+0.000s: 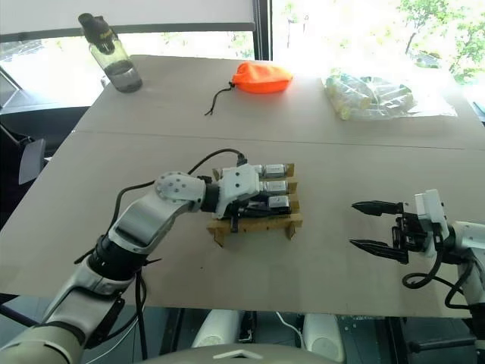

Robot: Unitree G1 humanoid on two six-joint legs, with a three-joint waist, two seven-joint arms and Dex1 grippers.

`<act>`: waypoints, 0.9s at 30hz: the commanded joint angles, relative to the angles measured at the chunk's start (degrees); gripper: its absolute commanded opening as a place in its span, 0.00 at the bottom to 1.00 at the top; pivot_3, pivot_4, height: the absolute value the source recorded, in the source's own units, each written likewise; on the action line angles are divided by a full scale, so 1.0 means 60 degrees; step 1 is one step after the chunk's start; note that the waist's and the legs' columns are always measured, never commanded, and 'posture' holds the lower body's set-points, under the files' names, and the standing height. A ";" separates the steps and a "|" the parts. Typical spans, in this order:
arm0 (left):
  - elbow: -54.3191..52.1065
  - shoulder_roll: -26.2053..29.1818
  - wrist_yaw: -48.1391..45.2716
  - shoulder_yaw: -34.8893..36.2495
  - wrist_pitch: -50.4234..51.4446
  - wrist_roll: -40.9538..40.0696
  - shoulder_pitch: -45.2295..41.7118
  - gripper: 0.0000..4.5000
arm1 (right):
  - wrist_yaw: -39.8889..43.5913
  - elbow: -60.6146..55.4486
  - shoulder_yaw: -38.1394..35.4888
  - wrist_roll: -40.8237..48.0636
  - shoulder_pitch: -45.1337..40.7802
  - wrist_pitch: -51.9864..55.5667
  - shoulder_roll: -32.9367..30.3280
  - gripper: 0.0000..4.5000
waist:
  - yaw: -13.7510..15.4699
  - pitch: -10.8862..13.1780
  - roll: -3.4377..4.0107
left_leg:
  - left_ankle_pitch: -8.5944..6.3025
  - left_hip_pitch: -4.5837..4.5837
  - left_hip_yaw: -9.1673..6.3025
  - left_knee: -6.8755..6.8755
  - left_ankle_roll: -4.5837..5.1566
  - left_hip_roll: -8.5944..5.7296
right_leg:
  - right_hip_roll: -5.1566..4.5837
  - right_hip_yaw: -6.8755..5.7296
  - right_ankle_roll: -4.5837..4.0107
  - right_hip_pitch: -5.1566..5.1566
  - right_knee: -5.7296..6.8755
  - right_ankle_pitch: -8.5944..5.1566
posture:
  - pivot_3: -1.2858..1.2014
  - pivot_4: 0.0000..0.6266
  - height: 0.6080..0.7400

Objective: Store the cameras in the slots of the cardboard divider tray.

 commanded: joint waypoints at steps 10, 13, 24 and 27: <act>-0.0381 -0.0215 0.0024 0.0448 0.0548 -0.0369 -0.0067 0.99 | 0.0198 -0.0020 -0.0332 0.0117 -0.0239 -0.0036 0.0016 0.84 | 0.0018 0.0000 0.0000 | 0.0000 -0.0003 -0.0001 0.0002 0.0000 -0.0002 | -0.0005 -0.0001 0.0000 0.0000 0.0000 0.0000 | 0.52 0.24 0.89; -0.0741 -0.0166 0.0114 0.1095 0.0805 -0.0864 0.0094 0.99 | 0.0242 0.0104 -0.0289 0.0086 -0.0365 -0.0027 0.0013 0.84 | 0.0004 0.0000 0.0000 | 0.0000 0.0000 -0.0003 0.0001 0.0000 0.0000 | -0.0002 0.0004 0.0000 0.0000 0.0004 0.0000 | 0.52 0.24 0.89; -0.2098 0.1061 0.0451 0.5679 0.0104 -0.2653 0.4014 0.99 | 0.0166 0.1117 -0.0195 -0.0313 -0.0859 -0.0146 0.0154 0.84 | -0.0034 0.0000 0.0004 | 0.0000 0.0001 -0.0001 -0.0003 -0.0002 0.0004 | -0.0013 0.0021 0.0000 -0.0001 -0.0003 0.0000 | 0.52 0.24 0.89; -0.1689 0.0998 0.0266 0.6511 -0.1493 -0.2307 0.5792 0.99 | 0.0297 0.1668 -0.0150 -0.0550 -0.1124 -0.0392 0.0188 0.84 | -0.0039 0.0001 0.0006 | -0.0001 -0.0001 -0.0002 -0.0004 -0.0003 0.0005 | -0.0013 0.0019 -0.0001 -0.0003 -0.0009 0.0000 | 0.52 0.24 0.89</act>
